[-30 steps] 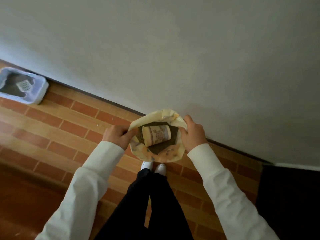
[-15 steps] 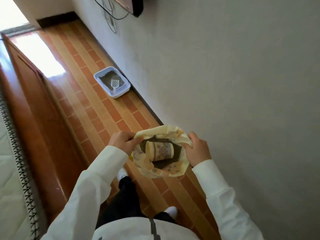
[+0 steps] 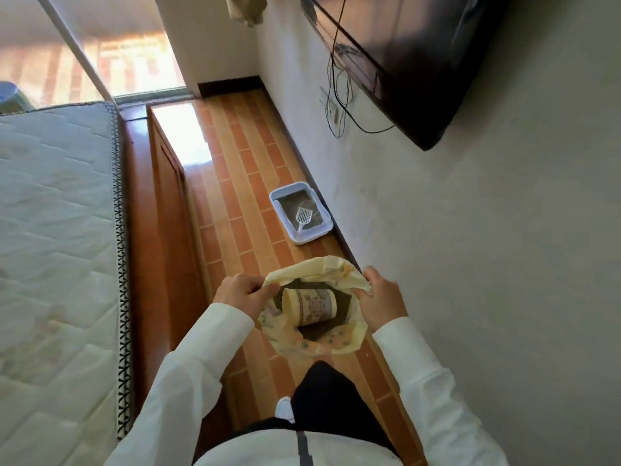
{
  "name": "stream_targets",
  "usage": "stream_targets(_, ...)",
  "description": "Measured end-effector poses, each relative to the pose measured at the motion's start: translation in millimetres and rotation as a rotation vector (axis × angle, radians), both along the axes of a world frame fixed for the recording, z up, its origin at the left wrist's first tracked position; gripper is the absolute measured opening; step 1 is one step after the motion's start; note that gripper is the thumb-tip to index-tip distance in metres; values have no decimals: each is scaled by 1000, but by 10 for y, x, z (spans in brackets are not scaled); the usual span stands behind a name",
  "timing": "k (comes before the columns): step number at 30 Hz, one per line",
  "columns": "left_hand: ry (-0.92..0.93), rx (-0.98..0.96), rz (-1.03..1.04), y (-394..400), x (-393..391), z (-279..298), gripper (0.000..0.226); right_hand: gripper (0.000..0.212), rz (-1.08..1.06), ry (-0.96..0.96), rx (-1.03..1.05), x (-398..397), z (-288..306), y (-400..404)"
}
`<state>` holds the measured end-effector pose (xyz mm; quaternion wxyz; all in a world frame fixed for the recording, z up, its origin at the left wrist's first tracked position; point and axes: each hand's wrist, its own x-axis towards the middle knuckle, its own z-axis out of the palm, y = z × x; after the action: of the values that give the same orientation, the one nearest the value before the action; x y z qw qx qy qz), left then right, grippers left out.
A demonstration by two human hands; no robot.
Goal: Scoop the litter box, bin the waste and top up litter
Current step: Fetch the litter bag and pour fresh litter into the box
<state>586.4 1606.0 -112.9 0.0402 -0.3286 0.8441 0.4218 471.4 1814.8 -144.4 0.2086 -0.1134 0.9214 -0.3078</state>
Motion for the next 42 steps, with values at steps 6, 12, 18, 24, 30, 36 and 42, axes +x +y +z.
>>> stream_targets(6, 35, 28, 186, -877, -671, -72, 26, 28, 145, 53, -11, -923, -6, -1073)
stream_targets(12, 23, 55, 321, -1691, -1482, -79, 26, 6, 265, 44, 11, -1912, -92, -2063)
stream_targets(18, 48, 57, 391, -2489, -2301, 12, 27, 11, 310, 64, -1, -2842, -22, -3038)
stream_targets(24, 40, 72, 385, -3434, -3141, -27, 28, 33, 291, 26, 25, -3653, 32, -3917)
stream_targets(30, 4, 29, 263, -4440, -3980, -123, 28, 23, 208, 4, 38, -4360, -87, -4790)
stream_targets(36, -73, -45, 62, -5380, -4802, -256, 32, 6, 100, 10, 60, -4940, -126, -5579)
stream_targets(42, -128, -93, -115, -6117, -5708, -421, 33, 18, -33, -27, 94, -5609, -269, -6167)
